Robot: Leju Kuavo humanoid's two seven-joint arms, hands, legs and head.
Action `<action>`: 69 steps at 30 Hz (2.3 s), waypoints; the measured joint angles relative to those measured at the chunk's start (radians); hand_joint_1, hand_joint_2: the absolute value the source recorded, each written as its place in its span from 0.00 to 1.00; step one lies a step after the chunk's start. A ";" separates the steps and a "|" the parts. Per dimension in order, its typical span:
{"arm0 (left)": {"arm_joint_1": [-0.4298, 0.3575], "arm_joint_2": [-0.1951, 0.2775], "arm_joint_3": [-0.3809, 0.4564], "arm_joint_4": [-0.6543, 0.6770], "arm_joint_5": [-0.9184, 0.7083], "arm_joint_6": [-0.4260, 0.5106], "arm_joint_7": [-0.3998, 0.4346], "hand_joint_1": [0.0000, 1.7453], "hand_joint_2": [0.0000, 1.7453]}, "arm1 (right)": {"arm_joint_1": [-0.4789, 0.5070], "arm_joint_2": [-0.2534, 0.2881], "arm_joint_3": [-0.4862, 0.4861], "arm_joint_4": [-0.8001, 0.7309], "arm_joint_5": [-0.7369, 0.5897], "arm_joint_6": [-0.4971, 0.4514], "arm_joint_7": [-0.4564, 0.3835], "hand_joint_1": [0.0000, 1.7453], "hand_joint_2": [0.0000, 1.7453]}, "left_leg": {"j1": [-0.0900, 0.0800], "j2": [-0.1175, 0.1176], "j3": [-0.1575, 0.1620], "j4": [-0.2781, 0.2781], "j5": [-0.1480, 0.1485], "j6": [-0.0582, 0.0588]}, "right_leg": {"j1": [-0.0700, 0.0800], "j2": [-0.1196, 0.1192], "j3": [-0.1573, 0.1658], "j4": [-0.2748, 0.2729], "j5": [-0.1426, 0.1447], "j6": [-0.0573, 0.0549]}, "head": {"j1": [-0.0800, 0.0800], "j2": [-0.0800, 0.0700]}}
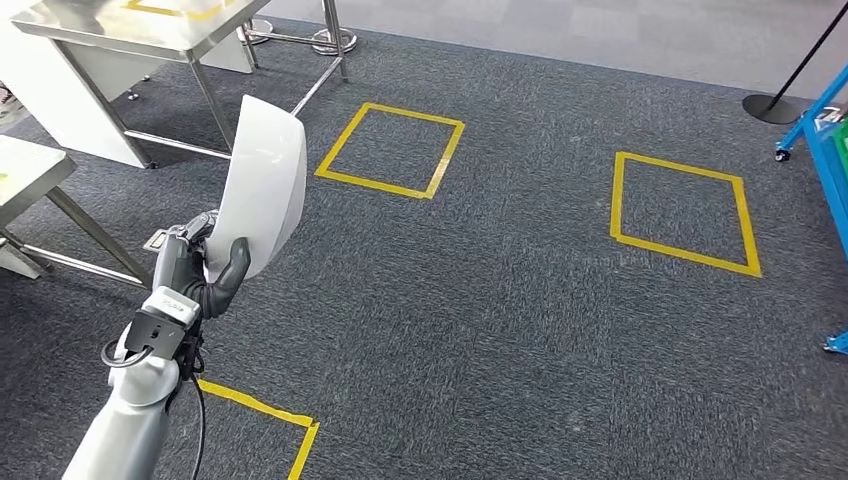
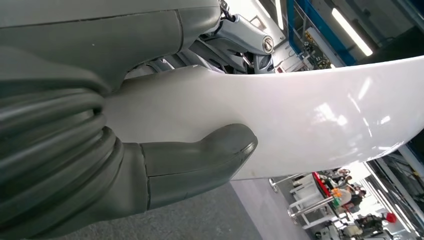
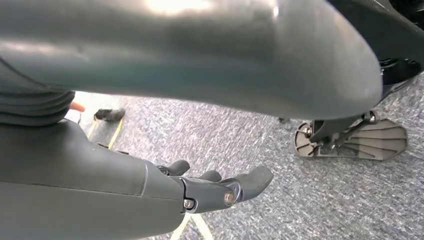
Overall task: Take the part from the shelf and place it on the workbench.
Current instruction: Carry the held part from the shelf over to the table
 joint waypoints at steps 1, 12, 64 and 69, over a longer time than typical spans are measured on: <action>0.001 0.000 0.000 -0.001 -0.001 0.003 0.003 1.00 1.00 | 0.000 0.001 0.000 0.000 0.000 0.000 0.000 0.00 0.00 | -0.001 0.017 -0.010 0.017 -0.012 -0.005 | -0.001 -0.010 0.002 -0.005 0.003 -0.008 | -0.002 0.000; 0.084 -0.002 -0.001 -0.080 -0.030 0.010 0.022 1.00 1.00 | 0.008 0.009 0.000 0.000 0.003 0.002 -0.003 0.00 0.00 | -0.008 0.181 0.025 0.000 -0.017 0.006 | 0.011 -0.124 0.011 -0.003 -0.008 -0.004 | -0.006 0.000; 0.115 0.032 0.047 -0.157 -0.062 0.025 0.049 1.00 1.00 | 0.002 0.012 0.000 0.000 0.026 0.014 0.007 0.00 0.00 | 0.001 0.067 -0.053 0.108 -0.056 -0.005 | 0.001 -0.026 0.017 -0.014 0.002 -0.016 | -0.009 0.000; 0.104 0.036 0.047 -0.137 -0.052 0.035 0.046 1.00 1.00 | 0.004 0.014 0.000 0.000 0.023 0.007 0.014 0.00 0.00 | 0.005 0.109 -0.094 0.224 -0.083 -0.017 | 0.003 -0.089 0.017 -0.011 -0.002 -0.019 | -0.011 0.000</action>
